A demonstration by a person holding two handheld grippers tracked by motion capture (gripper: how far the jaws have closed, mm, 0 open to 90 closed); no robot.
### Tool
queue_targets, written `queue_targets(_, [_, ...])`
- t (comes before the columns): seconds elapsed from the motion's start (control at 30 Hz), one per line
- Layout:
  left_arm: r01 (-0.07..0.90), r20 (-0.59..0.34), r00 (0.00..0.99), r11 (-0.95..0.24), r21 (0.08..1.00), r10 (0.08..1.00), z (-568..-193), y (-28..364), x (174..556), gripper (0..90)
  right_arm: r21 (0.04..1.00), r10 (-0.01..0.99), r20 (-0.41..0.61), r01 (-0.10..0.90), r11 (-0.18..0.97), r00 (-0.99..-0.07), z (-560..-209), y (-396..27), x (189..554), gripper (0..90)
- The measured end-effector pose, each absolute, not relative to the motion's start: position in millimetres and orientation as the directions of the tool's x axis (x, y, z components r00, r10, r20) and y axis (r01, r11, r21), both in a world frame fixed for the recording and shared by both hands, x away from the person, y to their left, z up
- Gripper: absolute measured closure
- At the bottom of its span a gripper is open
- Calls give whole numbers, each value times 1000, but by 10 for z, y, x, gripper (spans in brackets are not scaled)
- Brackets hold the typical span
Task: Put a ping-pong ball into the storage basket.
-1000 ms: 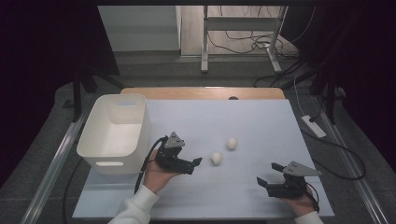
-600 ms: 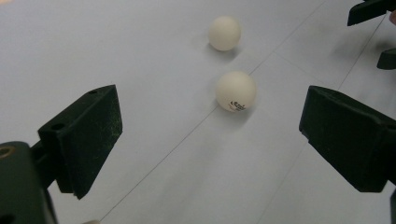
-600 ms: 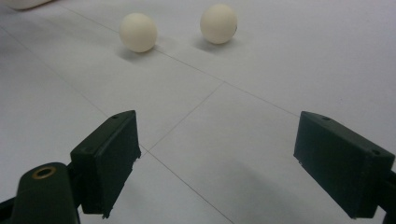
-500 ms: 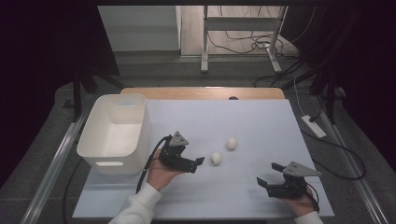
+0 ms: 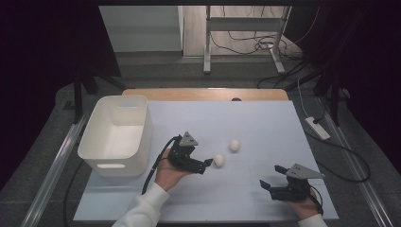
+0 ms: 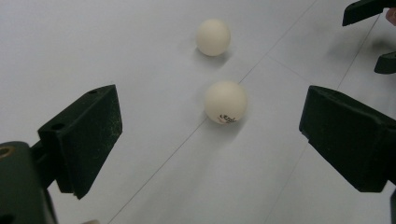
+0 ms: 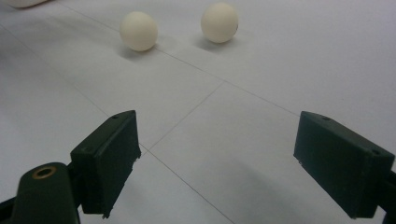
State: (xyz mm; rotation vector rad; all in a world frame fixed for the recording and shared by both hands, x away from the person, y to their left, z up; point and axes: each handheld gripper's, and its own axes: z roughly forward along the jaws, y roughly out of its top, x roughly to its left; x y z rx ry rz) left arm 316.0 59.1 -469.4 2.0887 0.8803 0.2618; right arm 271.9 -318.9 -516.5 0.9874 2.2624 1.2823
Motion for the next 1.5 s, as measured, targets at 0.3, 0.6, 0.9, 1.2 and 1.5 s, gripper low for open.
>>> queue_targets(0.3, [496, -124, 740, -412, 764, 661, -4695, 513, 3206, 68, 850, 721, 29, 397, 346, -692, -5166, -3193, 2720, 142])
queue_targets(0.6, [506, -138, 743, -413, 757, 655, -4730, 447, 3255, 68, 850, 723, 29, 398, 346, -691, -5168, -3193, 2723, 142])
queue_targets(0.9, [520, -157, 745, -417, 745, 648, -4786, 346, 3335, 71, 850, 721, 32, 398, 345, -692, -5172, -3191, 2727, 142])
queue_targets(1.2, [532, -159, 747, -437, 725, 646, -4854, 269, 3404, 71, 849, 721, 30, 398, 347, -692, -5171, -3194, 2727, 142])
queue_targets(1.5, [538, -160, 754, -460, 706, 637, -4907, 173, 3458, 71, 851, 720, 36, 399, 341, -693, -5168, -3197, 2726, 142])
